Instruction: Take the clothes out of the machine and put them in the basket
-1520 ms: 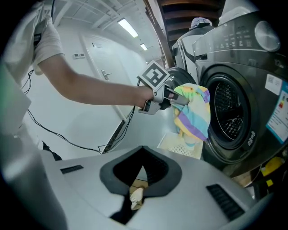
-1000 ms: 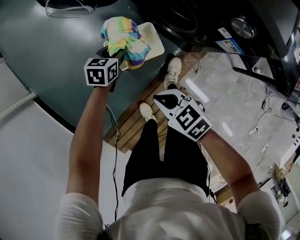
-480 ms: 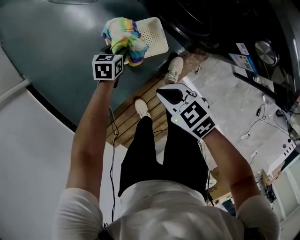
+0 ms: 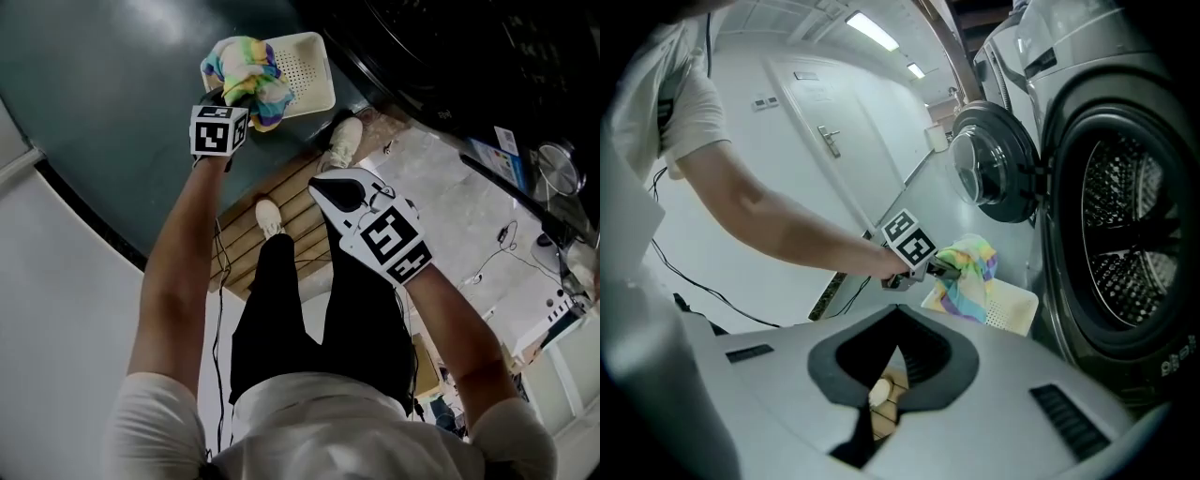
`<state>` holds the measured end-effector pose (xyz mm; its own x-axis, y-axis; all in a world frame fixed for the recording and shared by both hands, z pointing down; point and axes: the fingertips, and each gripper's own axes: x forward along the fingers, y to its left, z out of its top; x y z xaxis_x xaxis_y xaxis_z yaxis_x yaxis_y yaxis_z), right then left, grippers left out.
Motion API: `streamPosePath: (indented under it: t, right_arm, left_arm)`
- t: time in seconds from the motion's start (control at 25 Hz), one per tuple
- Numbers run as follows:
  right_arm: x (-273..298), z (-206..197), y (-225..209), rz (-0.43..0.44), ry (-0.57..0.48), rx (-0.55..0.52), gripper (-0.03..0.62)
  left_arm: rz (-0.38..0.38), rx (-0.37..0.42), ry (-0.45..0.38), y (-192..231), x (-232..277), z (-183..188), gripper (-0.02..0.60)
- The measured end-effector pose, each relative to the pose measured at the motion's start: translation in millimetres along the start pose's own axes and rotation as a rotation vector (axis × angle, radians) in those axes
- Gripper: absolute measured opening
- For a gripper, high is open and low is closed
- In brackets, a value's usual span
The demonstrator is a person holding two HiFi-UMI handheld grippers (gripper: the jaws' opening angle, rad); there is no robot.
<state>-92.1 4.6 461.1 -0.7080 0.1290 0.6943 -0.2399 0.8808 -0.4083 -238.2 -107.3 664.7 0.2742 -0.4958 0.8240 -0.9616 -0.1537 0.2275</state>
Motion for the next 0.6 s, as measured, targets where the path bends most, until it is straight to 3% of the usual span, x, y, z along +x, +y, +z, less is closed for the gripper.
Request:
streamPosePath:
  t: [0.6]
  right_arm:
    - [45.3,6.1,-36.2,0.041,0.015,-0.072,0.003]
  left_arm:
    - [0.009,0.034,0.071,40.8,82.2,-50.8,0.166]
